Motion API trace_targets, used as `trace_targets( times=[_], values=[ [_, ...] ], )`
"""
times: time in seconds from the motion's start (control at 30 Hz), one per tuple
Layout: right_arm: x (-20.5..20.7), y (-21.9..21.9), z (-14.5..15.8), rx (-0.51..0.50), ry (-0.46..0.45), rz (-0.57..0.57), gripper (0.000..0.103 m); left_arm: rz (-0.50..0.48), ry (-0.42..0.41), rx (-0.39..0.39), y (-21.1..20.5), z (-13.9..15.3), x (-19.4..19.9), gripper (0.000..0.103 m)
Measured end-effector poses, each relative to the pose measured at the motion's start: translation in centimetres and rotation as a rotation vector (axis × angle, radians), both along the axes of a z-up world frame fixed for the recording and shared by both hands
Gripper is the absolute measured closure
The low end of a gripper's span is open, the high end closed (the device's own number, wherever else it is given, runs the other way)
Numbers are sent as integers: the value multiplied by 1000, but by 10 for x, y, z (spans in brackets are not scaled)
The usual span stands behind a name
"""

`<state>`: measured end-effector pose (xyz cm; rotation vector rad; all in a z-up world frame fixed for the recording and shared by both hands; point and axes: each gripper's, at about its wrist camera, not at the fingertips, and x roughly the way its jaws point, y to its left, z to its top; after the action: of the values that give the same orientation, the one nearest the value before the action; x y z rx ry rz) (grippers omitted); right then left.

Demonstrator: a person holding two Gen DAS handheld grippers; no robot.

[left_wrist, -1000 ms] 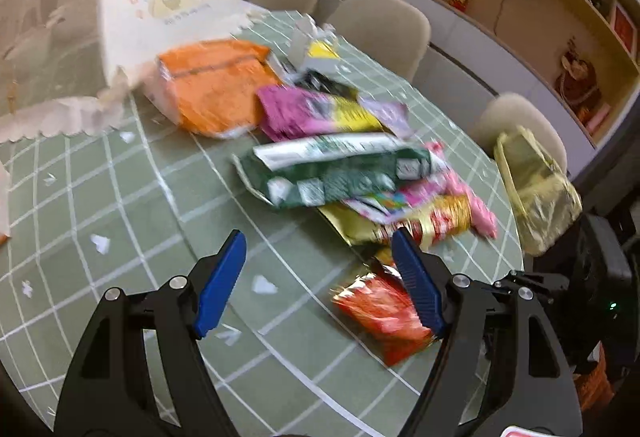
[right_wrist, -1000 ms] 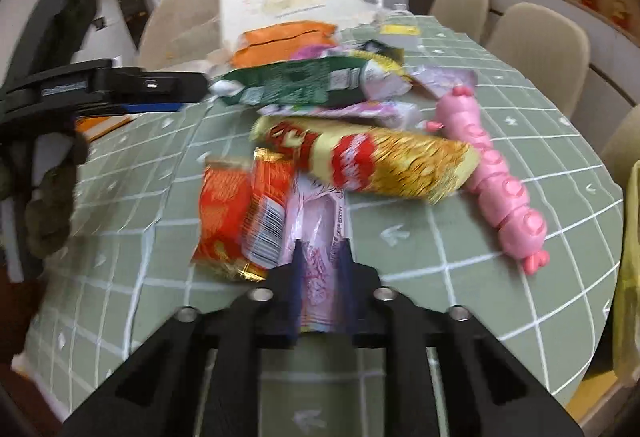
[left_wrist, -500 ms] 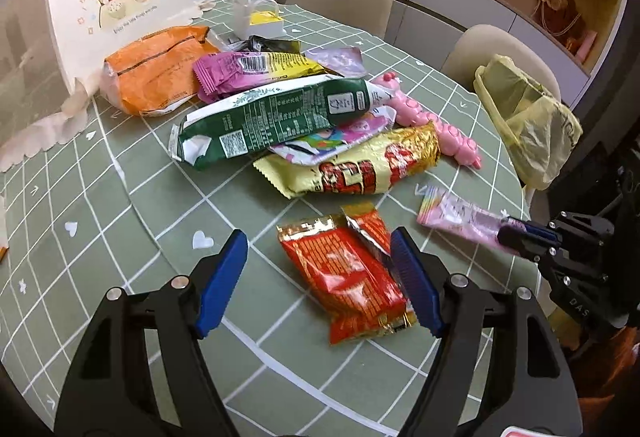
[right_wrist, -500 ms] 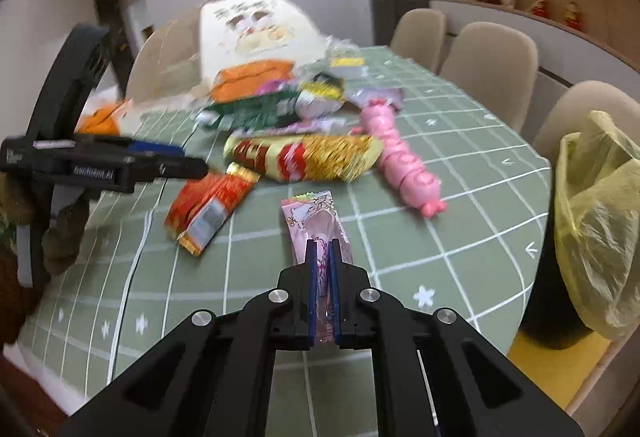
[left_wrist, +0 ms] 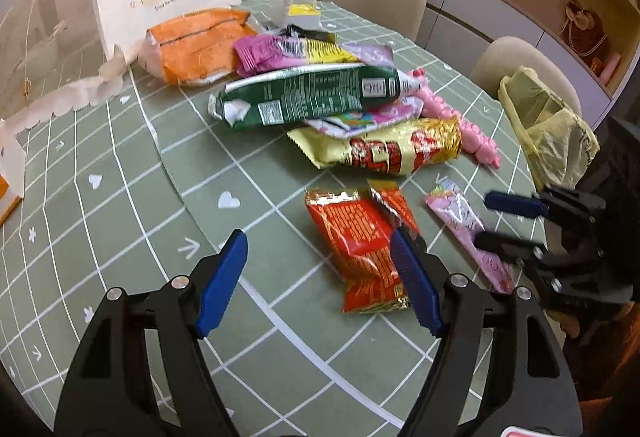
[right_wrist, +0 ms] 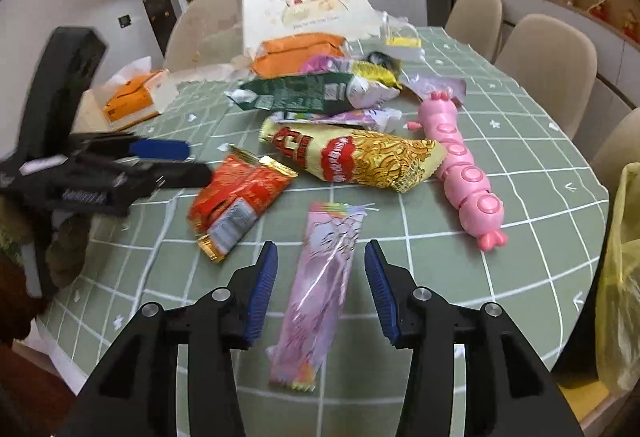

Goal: Collect trash
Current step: 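Grasp the pink candy wrapper with the right tool while the left tool grasps the red snack bag, then carry the red bag and pink wrapper over the bin and release both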

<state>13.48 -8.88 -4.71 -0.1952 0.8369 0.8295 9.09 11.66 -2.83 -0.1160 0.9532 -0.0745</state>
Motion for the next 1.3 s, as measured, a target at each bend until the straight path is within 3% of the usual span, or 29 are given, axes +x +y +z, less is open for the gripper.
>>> trace_targets(
  times=[0.07,0.13,0.37,0.5,0.63,0.9,1.2,1.3],
  values=[
    [2,-1,-4,-24,-2,10,83,-1,6,0,-3,-2,-2,33],
    [-3,-7,-1,-12,-15,39,91,-7,10,4,-9,-3,-2,33],
    [-7,-54,18,78,-58,-48,91,-16,24,44,-30,-12,9,33],
    [-12,-73,21,94,-77,-77,91,-22,25,48,-39,-14,16,46],
    [-13,-87,18,118,-83,-105,91,-36,34,-1,-46,-17,23,58],
    [-8,-123,30,145,-149,-177,91,-105,-105,-28,-78,27,40,59],
    [13,-222,73,109,-297,-429,91,-326,-242,-94,-184,66,112,58],
    [18,-261,92,84,-359,-525,91,-412,-246,-160,-223,72,143,58]
  ],
)
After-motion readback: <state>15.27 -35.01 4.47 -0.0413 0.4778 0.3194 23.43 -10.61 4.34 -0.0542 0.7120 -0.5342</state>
